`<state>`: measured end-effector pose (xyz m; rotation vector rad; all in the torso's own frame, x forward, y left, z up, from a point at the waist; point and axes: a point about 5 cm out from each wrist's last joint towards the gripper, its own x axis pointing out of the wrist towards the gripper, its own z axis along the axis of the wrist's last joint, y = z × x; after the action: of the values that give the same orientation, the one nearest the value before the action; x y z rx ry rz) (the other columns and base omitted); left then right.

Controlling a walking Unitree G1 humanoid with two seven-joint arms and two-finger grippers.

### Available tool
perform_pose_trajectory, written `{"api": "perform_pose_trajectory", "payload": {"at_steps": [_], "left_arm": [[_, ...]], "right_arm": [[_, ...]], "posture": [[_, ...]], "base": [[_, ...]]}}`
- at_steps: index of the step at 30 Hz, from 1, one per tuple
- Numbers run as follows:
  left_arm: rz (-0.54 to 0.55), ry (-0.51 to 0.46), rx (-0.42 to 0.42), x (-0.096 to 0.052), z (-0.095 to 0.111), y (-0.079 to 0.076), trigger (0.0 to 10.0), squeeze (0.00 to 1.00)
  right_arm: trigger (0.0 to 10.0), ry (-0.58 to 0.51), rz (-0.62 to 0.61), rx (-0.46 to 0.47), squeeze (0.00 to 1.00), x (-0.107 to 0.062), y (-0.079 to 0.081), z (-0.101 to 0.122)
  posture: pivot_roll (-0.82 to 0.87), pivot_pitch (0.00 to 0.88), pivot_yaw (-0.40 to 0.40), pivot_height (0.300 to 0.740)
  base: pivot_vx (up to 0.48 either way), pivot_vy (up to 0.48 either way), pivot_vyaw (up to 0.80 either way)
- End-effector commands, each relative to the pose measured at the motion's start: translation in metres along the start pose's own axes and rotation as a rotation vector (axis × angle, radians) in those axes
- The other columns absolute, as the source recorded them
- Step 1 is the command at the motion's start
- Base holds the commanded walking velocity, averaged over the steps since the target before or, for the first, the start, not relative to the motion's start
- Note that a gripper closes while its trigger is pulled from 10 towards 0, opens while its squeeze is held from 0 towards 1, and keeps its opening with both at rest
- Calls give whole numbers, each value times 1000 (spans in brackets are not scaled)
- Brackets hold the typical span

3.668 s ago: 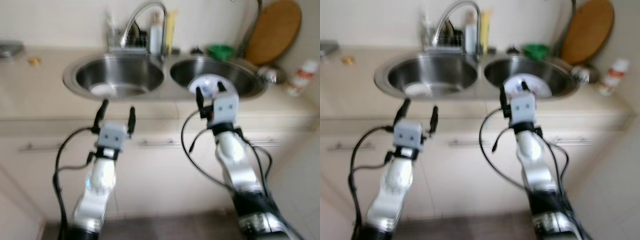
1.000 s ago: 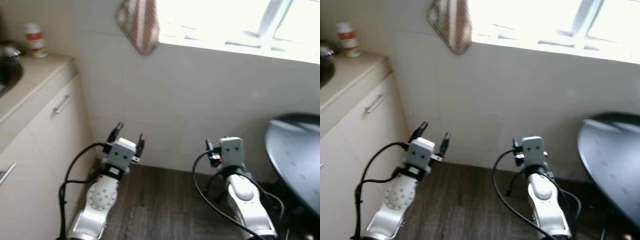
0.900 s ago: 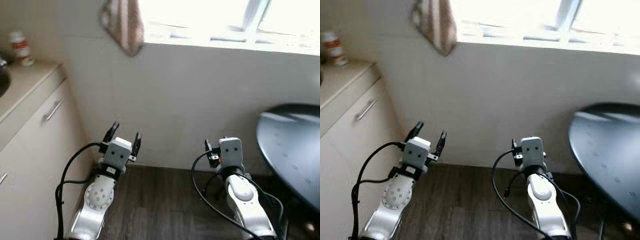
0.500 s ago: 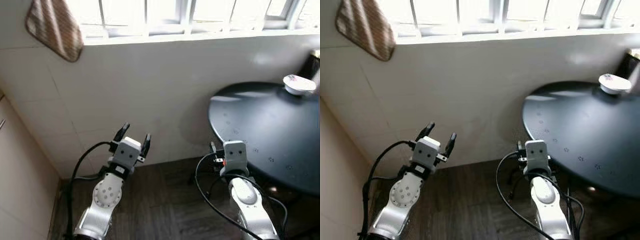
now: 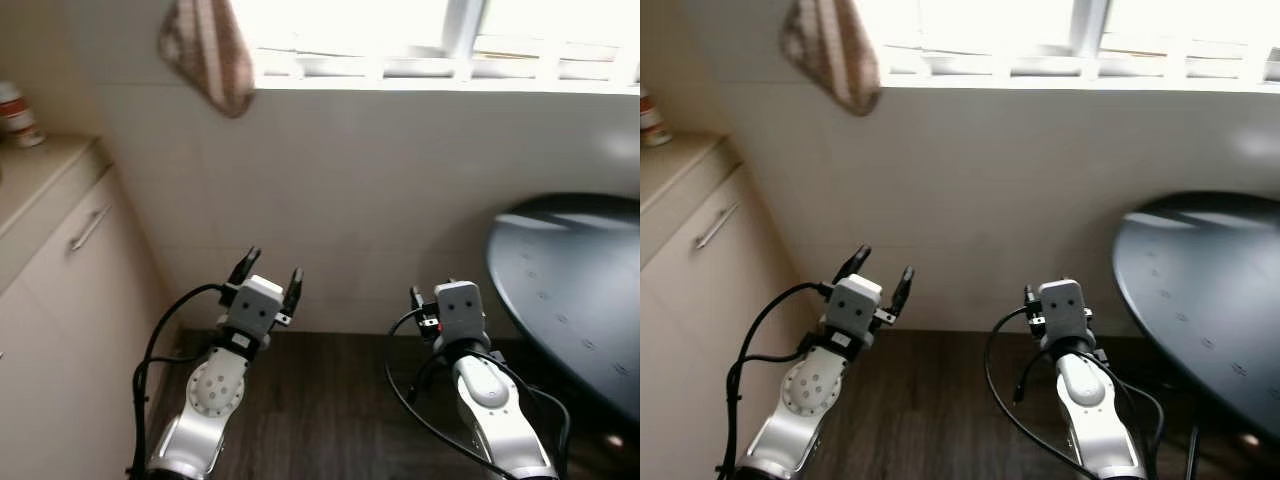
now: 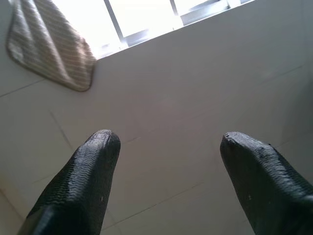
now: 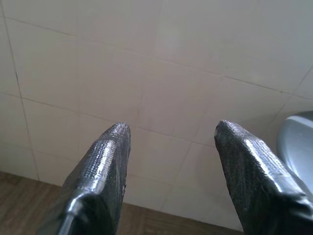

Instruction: Kitchen organization

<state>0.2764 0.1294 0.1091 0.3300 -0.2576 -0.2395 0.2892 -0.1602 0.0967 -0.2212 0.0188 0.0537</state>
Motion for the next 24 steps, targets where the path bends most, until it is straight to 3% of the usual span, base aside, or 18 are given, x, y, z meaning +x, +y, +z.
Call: {"api": "perform_pose_trajectory", "payload": {"at_steps": [1,11,24], "left_arm": [[-11,0,-9,1,1,-4,10000,0],[-12,5,-12,1,0,-3,10000,0],[-15,-3,-12,1,1,-3,10000,0]], "right_arm": [[10000,12,-18,6,0,-1,-5,-2],[10000,18,-22,16,0,-1,-5,-3],[10000,26,-23,25,0,0,-4,-4]], "posture": [[6,0,-18,740],[7,0,-16,740],[10,0,-17,740]], "base": [[0,0,0],[0,343,0],[0,0,0]]}}
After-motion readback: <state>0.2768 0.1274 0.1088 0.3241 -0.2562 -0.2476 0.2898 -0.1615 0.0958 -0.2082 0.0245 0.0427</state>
